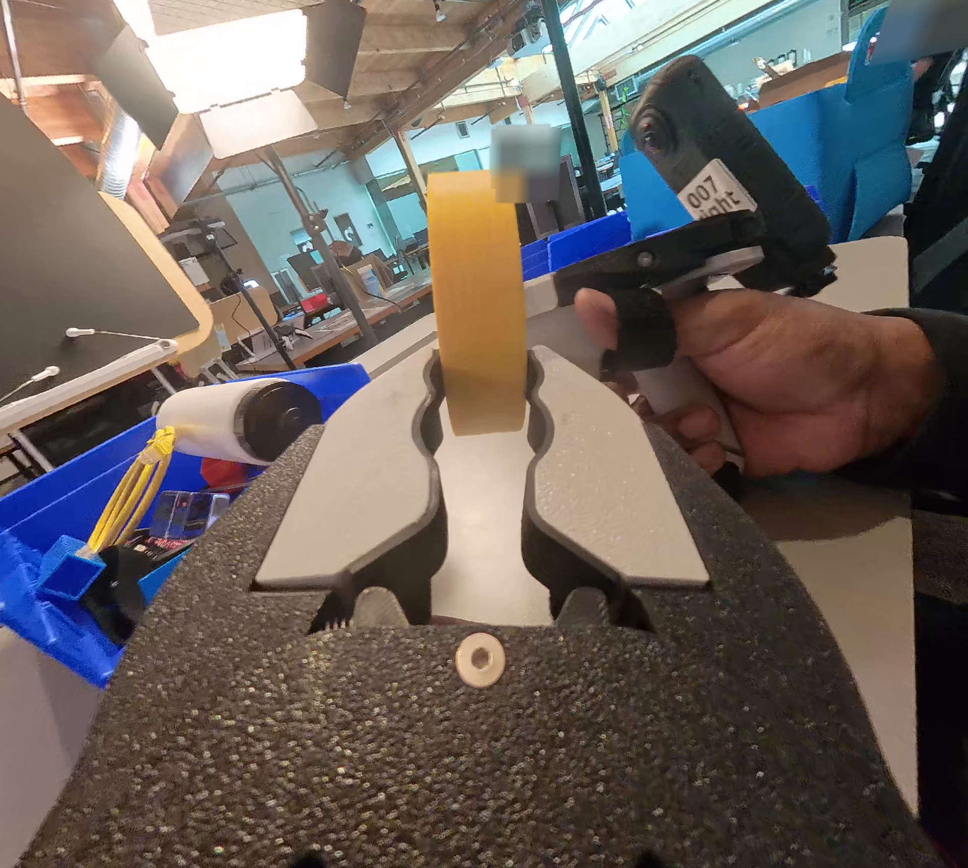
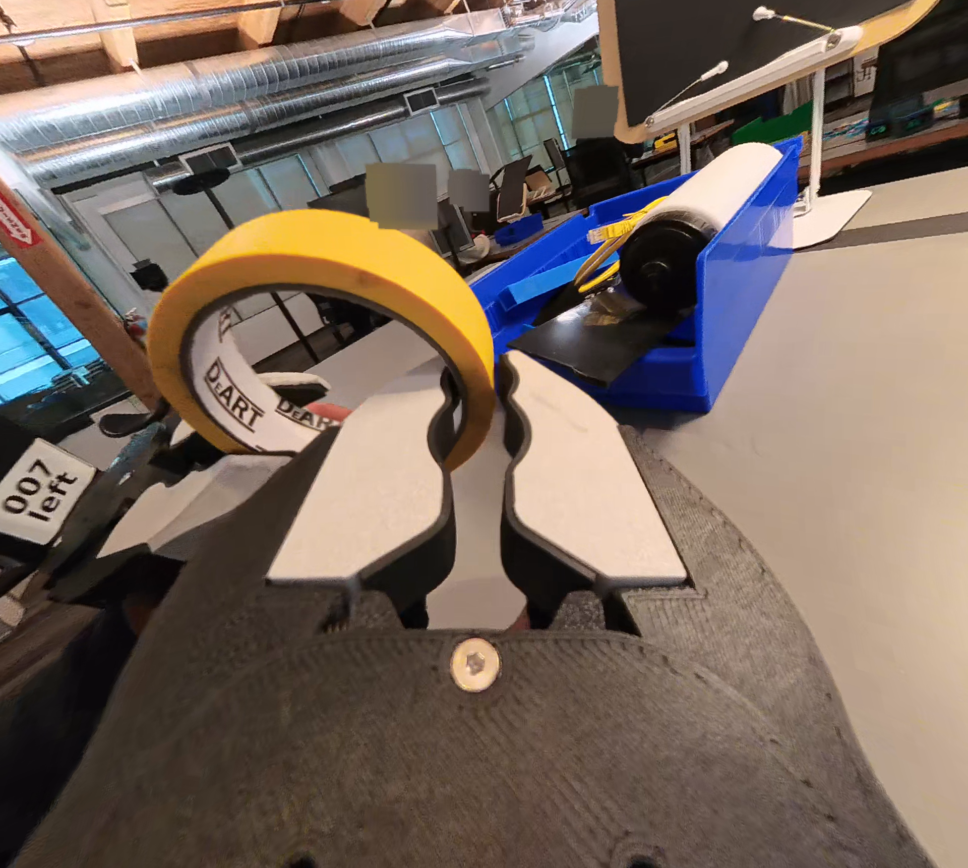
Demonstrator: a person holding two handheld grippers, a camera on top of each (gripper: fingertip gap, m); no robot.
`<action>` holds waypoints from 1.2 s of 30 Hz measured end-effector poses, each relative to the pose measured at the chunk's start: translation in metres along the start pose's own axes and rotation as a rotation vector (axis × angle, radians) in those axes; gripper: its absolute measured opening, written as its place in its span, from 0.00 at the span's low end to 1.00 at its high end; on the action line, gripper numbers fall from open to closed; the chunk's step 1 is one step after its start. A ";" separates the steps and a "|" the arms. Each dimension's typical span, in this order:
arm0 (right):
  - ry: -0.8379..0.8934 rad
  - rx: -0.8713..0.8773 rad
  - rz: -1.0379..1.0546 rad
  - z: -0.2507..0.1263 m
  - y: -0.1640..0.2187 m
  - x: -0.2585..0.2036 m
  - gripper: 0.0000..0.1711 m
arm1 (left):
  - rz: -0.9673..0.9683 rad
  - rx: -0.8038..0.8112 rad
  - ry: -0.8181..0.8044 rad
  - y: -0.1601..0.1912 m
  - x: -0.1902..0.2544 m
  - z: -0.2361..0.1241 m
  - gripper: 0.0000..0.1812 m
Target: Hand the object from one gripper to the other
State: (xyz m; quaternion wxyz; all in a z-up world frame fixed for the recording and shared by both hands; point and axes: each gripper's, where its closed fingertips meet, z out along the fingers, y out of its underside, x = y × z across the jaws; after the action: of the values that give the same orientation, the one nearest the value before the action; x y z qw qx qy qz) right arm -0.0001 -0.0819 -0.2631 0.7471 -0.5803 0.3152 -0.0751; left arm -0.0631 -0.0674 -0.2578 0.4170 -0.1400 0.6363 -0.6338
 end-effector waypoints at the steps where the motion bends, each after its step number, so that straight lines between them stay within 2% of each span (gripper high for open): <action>1: 0.025 0.002 -0.027 -0.001 -0.002 0.003 0.14 | -0.004 0.000 -0.027 -0.001 -0.005 -0.001 0.17; 4: 0.139 -0.018 -0.217 -0.005 -0.007 0.014 0.29 | -0.007 -0.020 -0.085 0.002 -0.017 -0.005 0.17; 8: 0.302 -0.026 -0.750 -0.010 -0.016 0.013 0.30 | 0.006 -0.059 -0.095 0.008 -0.018 -0.003 0.16; 11: 0.342 -0.023 -1.119 -0.008 -0.012 -0.005 0.31 | 0.055 -0.082 -0.076 0.011 -0.011 -0.001 0.16; 14: 0.335 -0.023 -1.322 -0.003 0.000 -0.022 0.28 | 0.098 -0.105 -0.044 0.015 -0.003 0.002 0.17; 16: 0.396 -0.016 -1.406 -0.004 -0.003 -0.021 0.15 | 0.104 -0.092 -0.010 0.013 0.004 0.003 0.17; 17: 0.388 -0.024 -1.409 -0.004 -0.001 -0.022 0.09 | 0.090 -0.069 -0.004 0.010 0.005 0.004 0.16; 20: 0.399 -0.038 -1.284 -0.006 -0.006 -0.013 0.07 | 0.067 -0.027 -0.041 0.004 -0.002 0.003 0.23; 23: 0.400 0.004 -0.995 -0.014 -0.021 0.002 0.06 | 0.028 -0.014 -0.041 0.002 -0.005 0.002 0.29; 28: 0.299 0.024 -0.530 -0.020 -0.025 0.023 0.06 | 0.023 -0.059 0.004 0.011 0.003 0.007 0.31; 31: 0.173 0.028 -0.355 -0.016 -0.020 0.013 0.06 | 0.059 -0.079 0.015 0.013 0.008 0.009 0.29; 33: 0.126 -0.011 -0.326 -0.011 -0.012 0.009 0.06 | 0.082 -0.069 0.005 0.012 0.008 0.008 0.17; 36: 0.102 -0.009 -0.335 -0.011 -0.012 0.004 0.07 | 0.035 -0.066 0.016 0.011 0.005 0.005 0.17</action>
State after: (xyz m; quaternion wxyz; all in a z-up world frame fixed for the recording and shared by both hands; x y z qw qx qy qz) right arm -0.0001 -0.0964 -0.2551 0.7045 -0.6236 0.2522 -0.2264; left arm -0.0591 -0.0726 -0.2689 0.4181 -0.1376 0.6623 -0.6062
